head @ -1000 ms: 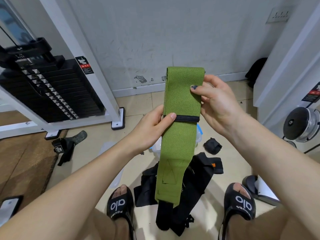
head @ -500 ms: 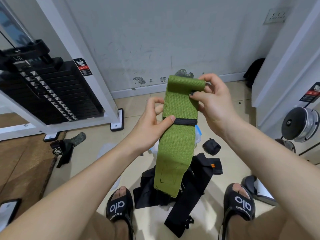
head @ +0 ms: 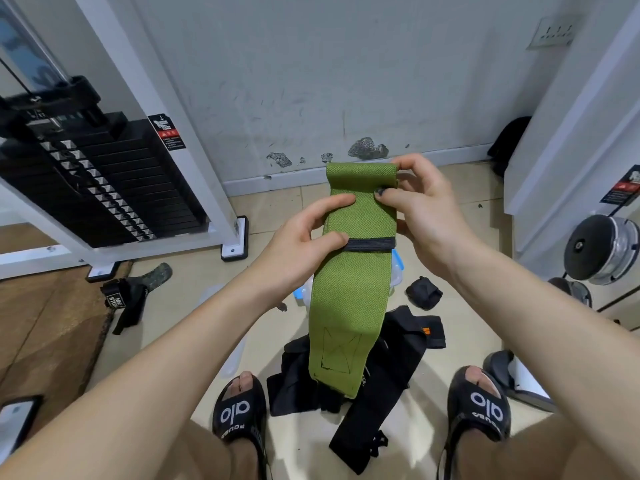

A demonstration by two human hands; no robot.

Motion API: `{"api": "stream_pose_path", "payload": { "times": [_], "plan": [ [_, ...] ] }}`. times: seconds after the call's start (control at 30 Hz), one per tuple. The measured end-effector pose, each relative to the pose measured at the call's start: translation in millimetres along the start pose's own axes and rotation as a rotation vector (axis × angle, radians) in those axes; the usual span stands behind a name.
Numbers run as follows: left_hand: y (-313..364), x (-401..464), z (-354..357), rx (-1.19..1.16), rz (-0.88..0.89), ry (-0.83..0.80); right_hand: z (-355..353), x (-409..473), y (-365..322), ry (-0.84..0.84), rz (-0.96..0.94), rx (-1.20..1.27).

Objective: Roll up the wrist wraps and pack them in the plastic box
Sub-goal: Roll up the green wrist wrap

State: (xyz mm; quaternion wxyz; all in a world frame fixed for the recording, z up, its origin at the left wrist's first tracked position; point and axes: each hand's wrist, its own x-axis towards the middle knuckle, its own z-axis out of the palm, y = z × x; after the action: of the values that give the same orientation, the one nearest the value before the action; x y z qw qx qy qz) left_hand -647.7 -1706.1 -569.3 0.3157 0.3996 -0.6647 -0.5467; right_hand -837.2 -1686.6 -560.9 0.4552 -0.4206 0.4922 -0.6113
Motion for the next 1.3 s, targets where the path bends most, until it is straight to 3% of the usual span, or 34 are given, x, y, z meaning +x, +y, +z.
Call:
{"api": "stream_pose_path", "payload": {
  "times": [0.5, 0.67, 0.97, 1.3],
  "plan": [
    [-0.9, 9.0, -4.6, -0.267, -0.082, -0.037, -0.2, 3.0, -2.0, -0.026, 0.066, 0.087],
    [-1.4, 9.4, -3.1, -0.257, -0.085, -0.006, 2.0, 2.0, 1.6, 0.002, 0.015, -0.060],
    [-2.5, 4.8, -5.2, -0.068, -0.057, -0.026, -0.9, 0.3, 4.4, 0.002, -0.026, -0.092],
    [-6.1, 5.4, -5.9, -0.088, -0.047, -0.050, -0.6, -0.1, 1.3, -0.028, 0.052, -0.006]
  ]
}}
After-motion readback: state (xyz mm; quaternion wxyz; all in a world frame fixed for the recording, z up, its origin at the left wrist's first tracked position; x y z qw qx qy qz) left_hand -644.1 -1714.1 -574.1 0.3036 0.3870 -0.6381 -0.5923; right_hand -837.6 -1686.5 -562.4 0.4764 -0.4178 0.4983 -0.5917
